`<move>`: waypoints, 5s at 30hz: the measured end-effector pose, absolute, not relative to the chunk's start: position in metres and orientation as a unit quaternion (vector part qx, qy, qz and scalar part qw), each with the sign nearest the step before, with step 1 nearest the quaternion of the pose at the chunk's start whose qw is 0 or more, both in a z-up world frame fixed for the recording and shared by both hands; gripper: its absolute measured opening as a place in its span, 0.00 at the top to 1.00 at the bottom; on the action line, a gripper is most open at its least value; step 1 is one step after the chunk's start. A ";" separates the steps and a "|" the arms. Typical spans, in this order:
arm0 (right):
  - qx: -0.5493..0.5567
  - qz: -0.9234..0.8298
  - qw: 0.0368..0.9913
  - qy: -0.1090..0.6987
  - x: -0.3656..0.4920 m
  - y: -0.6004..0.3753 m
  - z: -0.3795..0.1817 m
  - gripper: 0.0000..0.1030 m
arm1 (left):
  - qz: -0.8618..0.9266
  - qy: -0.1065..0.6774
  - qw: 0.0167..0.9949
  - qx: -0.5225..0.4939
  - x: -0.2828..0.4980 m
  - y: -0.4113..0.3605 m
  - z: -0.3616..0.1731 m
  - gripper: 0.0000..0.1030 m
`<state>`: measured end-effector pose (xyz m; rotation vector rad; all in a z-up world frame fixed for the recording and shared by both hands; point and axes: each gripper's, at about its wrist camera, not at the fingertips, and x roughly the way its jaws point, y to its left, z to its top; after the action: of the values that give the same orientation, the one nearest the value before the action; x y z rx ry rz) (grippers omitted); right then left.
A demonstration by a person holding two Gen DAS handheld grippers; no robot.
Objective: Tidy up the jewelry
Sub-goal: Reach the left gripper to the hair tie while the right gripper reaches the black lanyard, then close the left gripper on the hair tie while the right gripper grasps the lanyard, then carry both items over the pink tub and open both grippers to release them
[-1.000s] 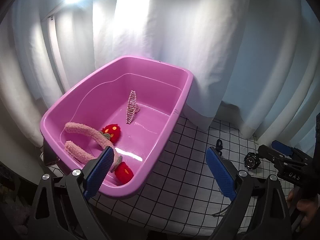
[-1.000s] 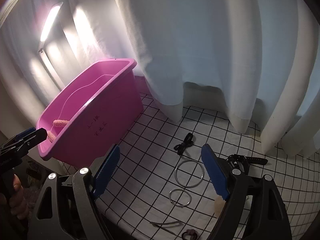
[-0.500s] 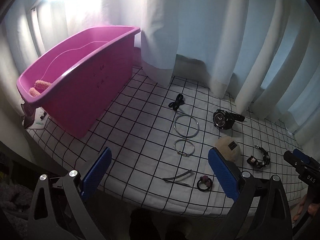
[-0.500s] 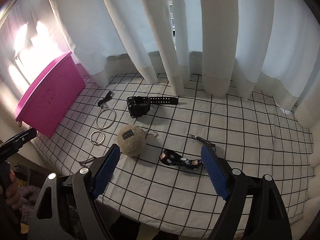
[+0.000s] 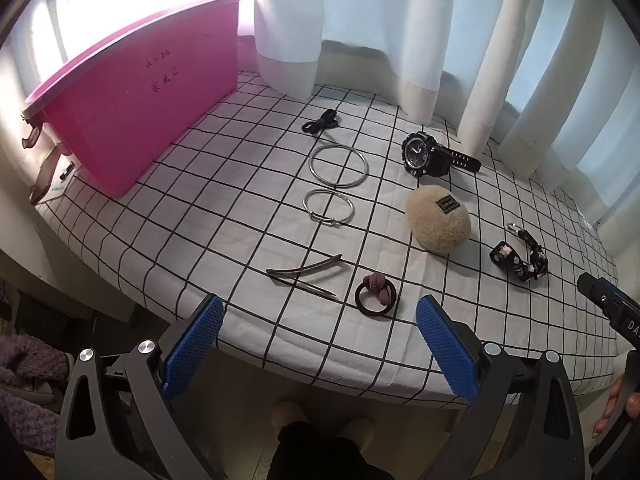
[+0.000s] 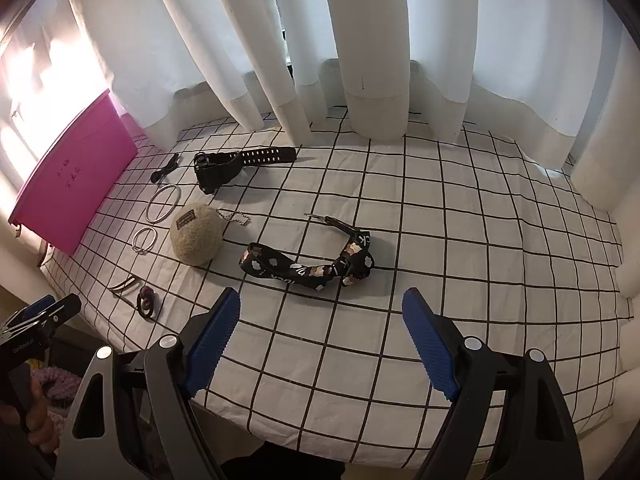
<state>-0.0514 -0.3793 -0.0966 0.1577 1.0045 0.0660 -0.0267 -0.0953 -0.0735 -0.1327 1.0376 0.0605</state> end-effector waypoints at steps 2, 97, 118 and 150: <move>0.079 0.027 0.876 0.476 -0.051 -0.380 -0.099 0.23 | 0.017 0.499 0.863 -0.071 -0.023 -0.097 -0.080 0.07; -0.039 0.234 0.877 0.417 0.000 -0.371 -0.120 0.76 | 0.146 0.400 0.898 -0.109 -0.017 -0.166 -0.071 0.91; -0.037 0.310 0.886 0.343 0.042 -0.228 0.001 0.76 | 0.153 0.390 0.903 -0.096 0.012 -0.044 0.027 0.91; -0.003 0.339 0.859 0.384 0.210 0.079 0.049 0.76 | 0.117 0.420 0.897 -0.069 0.147 0.230 0.041 0.90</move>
<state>0.2104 0.0787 0.0490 -0.0059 0.8064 0.7108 0.1465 0.2301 0.0415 -0.1428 0.8697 0.2426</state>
